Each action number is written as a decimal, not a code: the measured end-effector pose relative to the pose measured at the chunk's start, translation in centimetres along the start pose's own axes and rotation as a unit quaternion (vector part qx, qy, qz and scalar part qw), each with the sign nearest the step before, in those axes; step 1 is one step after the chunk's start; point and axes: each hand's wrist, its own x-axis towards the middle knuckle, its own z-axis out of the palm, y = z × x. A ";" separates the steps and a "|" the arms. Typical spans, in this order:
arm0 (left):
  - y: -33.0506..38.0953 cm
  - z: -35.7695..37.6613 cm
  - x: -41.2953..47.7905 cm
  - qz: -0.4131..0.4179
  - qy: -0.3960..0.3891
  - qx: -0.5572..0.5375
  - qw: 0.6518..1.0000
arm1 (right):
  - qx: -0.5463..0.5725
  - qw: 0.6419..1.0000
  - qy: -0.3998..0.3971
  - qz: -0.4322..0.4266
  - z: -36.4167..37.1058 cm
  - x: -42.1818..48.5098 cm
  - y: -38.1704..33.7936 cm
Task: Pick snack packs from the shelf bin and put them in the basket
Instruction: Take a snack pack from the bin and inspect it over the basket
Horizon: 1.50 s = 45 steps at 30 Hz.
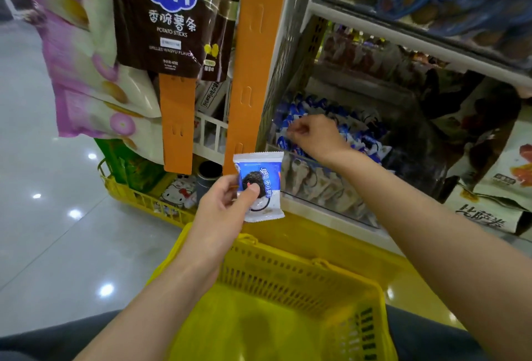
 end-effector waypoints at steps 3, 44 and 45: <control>0.1 -0.2 0.0 0.000 0.002 -0.001 1.000 | -0.036 0.999 -0.034 0.010 0.6 1.2 -0.1; 3.4 -1.6 -4.1 -0.084 -0.152 -0.010 0.985 | 0.231 0.970 -0.077 0.027 -3.0 -15.1 -5.4; 3.4 -1.5 -4.2 -0.076 -0.145 0.000 0.987 | 0.221 0.973 -0.062 0.027 -2.9 -15.0 -5.3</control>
